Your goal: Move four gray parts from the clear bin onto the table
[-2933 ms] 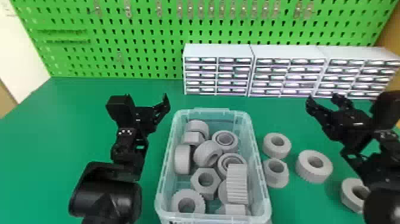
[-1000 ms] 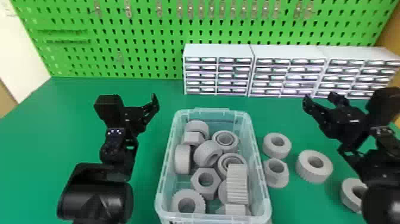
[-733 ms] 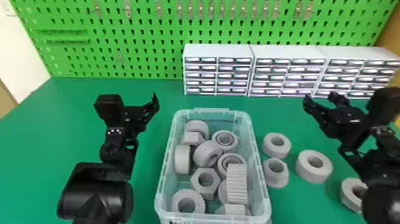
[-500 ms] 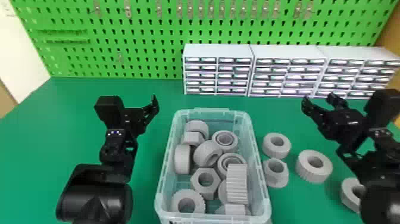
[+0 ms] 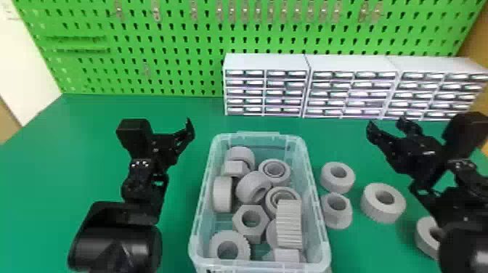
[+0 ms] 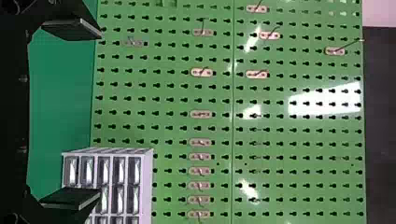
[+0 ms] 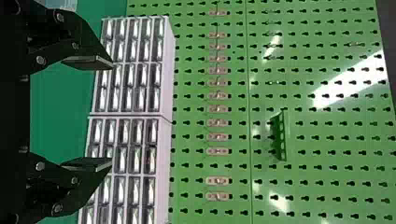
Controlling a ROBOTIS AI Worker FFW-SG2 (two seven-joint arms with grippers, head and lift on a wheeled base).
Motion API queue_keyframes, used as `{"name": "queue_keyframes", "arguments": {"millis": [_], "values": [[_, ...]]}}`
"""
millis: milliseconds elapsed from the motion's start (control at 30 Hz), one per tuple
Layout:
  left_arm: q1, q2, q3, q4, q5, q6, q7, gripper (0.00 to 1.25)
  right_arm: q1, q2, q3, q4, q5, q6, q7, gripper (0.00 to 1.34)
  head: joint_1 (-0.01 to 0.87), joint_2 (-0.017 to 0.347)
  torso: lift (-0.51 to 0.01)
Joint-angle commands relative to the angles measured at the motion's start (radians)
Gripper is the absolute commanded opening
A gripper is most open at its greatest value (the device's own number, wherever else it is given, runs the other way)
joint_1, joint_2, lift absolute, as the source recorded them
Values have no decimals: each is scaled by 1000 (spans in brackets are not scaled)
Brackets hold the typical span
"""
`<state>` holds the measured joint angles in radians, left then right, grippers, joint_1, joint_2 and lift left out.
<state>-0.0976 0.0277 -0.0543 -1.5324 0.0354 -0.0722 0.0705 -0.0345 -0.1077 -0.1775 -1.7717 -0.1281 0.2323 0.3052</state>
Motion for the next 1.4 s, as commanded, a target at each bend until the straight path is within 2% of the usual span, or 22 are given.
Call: {"name": "queue_keyframes", "arguments": {"millis": [0, 1100, 1367], "values": [[-2, 0, -1, 0, 0, 0, 0, 1149, -1, 0, 3, 0, -2, -1, 0, 813, 693, 72, -52], [-8, 0, 2, -6, -2, 3, 0, 1149, -21, -6, 15, 18, -8, -1, 0, 813, 693, 72, -52], [-17, 1, -16, -5, -8, 20, -1, 1149, 2, 10, -3, 18, -21, -2, 0, 813, 693, 72, -52]]}}
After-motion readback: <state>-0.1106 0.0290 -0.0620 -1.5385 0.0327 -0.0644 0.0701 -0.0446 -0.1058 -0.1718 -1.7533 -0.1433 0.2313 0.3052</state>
